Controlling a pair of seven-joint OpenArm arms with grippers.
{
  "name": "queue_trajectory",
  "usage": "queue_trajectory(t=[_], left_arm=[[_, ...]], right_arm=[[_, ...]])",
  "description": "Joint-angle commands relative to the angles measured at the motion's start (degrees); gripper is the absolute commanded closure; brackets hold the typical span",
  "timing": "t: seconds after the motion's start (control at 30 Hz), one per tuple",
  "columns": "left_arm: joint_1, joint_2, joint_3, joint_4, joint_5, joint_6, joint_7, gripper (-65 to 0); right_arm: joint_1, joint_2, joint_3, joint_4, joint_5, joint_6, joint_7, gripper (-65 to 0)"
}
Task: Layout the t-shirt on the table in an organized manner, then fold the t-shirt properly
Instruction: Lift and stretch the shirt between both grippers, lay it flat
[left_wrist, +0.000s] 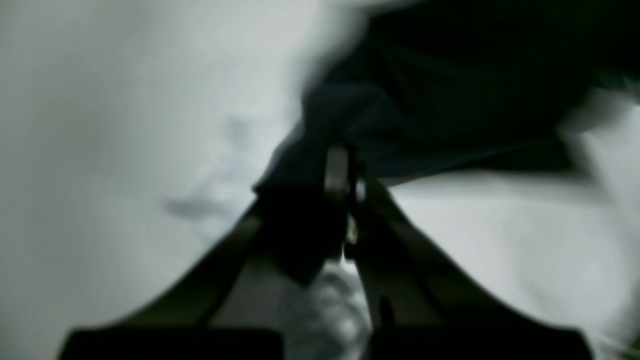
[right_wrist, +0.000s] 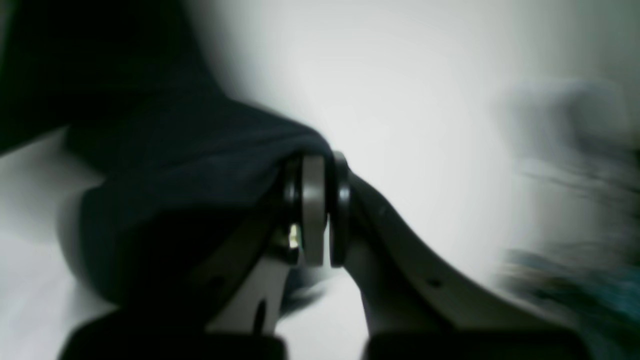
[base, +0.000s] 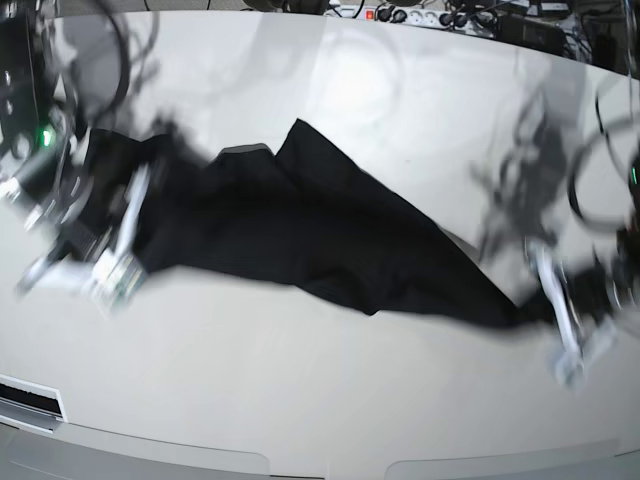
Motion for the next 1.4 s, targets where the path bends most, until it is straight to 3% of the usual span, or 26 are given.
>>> queue_trajectory(t=[0.0,0.03,0.1,0.17,0.27,0.37,0.5,0.57,0.7,0.87,1.1,1.37], left_arm=[[-10.05,-2.29,-0.04,1.90,1.42,2.10,-3.08,0.0],[-17.18,-2.95,1.11,1.90,2.89,2.56,-1.44,0.0],[-29.99,-4.31,2.97,1.81,2.62,2.49,1.95,0.0],[-38.77,-5.79,4.44,1.51,-0.07,2.34,3.63,0.0],[-42.84,-8.11,5.22,0.66,-4.35,1.62,6.91,0.0],[-38.29,-8.90,5.22,-2.43,-9.57,-0.28,9.77,0.0],[-25.62,-8.90,5.22,-8.04,-14.56,-2.47,14.67,0.0],[-18.69,-8.66,5.22,-11.58,-15.87,-2.82,18.34,0.0],[-9.16,-7.23,5.22,-19.15,-16.72,-6.43,18.78,0.0],[-2.47,-6.97,5.22,-20.94,-17.59,-6.80,19.39,0.0],[4.83,-6.91,5.22,-20.96,-18.69,-6.88,22.71,0.0],[6.16,-7.96,5.22,-20.96,-28.46,-10.05,25.76,0.0]], right_arm=[[5.57,1.68,0.83,1.14,-5.11,-5.11,0.59,0.0],[9.75,3.17,1.05,1.14,-6.51,-8.04,-0.70,0.0],[15.34,6.97,2.10,1.11,-5.31,-8.63,-1.07,0.0],[18.18,10.10,3.10,1.09,-2.45,-6.99,-1.25,0.0],[18.49,12.81,4.13,1.09,3.17,-2.82,-1.95,0.0],[16.94,12.90,4.11,0.33,10.47,2.47,-1.99,0.0],[9.92,12.57,4.04,0.11,23.32,15.21,-3.85,0.0],[5.55,11.43,4.00,0.07,28.50,20.02,-6.43,0.0],[-0.31,9.14,4.00,-1.66,35.56,26.43,-9.97,0.0],[-4.85,8.68,4.00,-5.01,38.23,27.58,-9.94,0.0],[-10.62,4.79,4.00,-6.49,38.23,27.61,-10.08,0.0],[-11.89,4.17,2.71,-6.49,40.74,27.88,-12.98,0.0]])
